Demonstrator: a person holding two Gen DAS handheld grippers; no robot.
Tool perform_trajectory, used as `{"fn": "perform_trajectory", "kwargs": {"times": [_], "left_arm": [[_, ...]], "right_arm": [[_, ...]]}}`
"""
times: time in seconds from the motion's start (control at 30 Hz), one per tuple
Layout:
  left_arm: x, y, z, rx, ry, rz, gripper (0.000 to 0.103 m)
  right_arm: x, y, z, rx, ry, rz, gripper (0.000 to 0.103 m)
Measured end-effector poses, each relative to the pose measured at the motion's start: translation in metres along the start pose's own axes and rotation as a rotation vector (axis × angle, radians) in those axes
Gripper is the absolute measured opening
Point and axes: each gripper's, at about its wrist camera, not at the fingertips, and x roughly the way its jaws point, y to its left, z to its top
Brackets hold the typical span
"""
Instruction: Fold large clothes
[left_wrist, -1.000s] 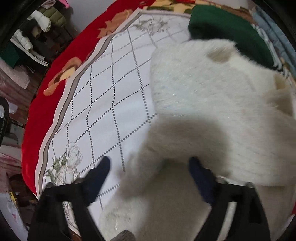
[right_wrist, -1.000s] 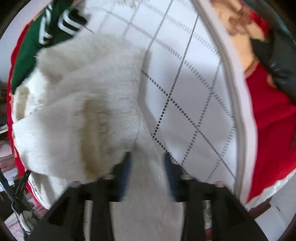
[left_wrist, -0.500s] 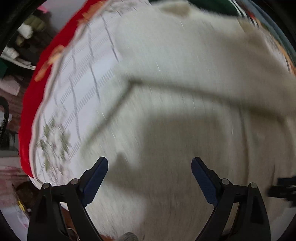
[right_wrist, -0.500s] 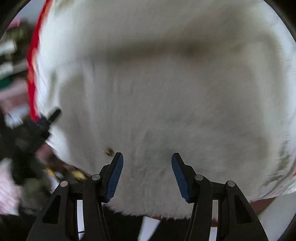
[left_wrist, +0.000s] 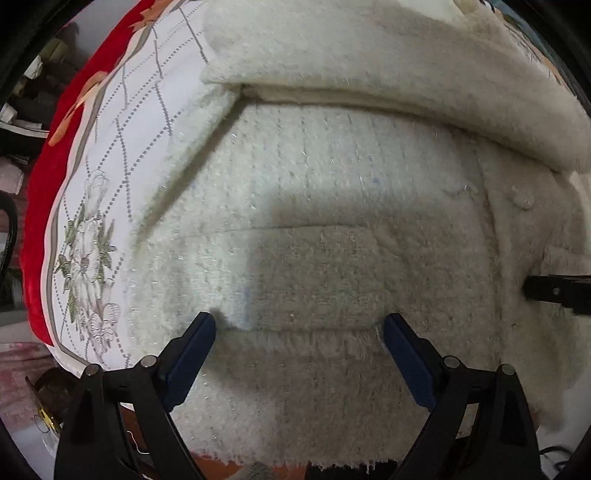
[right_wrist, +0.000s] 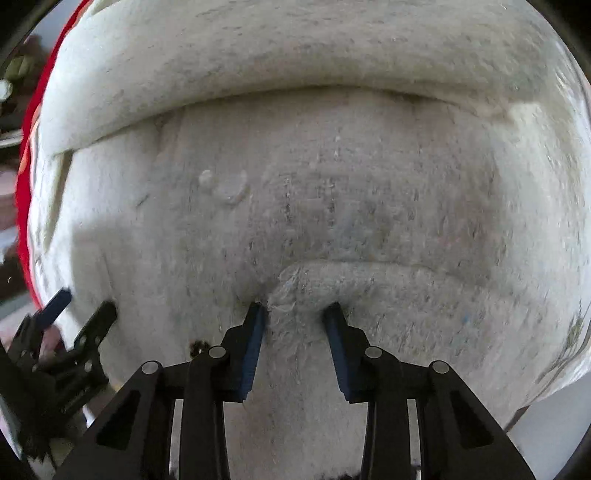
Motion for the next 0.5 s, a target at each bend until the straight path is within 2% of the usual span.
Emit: {"fn": "perform_trajectory", "kwargs": {"times": [0.07, 0.1, 0.2, 0.27, 0.33, 0.43, 0.47, 0.5], "left_arm": [[-0.017, 0.008, 0.005, -0.023, -0.030, -0.005, 0.094], [-0.028, 0.012, 0.009, -0.038, -0.055, -0.001, 0.094], [-0.053, 0.011, 0.024, -0.069, -0.123, 0.023, 0.094], [-0.065, 0.004, 0.036, -0.093, -0.162, 0.029, 0.094], [-0.071, -0.006, 0.048, -0.129, -0.184, 0.035, 0.094], [-0.072, -0.031, 0.063, -0.170, -0.195, 0.062, 0.094], [-0.071, -0.040, 0.062, -0.180, -0.196, 0.081, 0.094], [-0.072, -0.046, 0.065, -0.188, -0.198, 0.100, 0.094]], "right_arm": [[-0.027, -0.017, 0.010, 0.076, 0.010, 0.100, 0.037], [-0.043, -0.031, 0.021, 0.099, -0.010, 0.111, 0.037], [-0.113, -0.072, 0.032, 0.153, -0.155, 0.079, 0.054], [-0.156, -0.109, 0.051, 0.219, -0.264, 0.055, 0.055], [-0.180, -0.142, 0.080, 0.274, -0.304, 0.091, 0.058], [-0.171, -0.200, 0.138, 0.378, -0.319, 0.228, 0.058], [-0.149, -0.207, 0.148, 0.400, -0.315, 0.255, 0.058], [-0.132, -0.218, 0.173, 0.419, -0.301, 0.322, 0.058]]}}
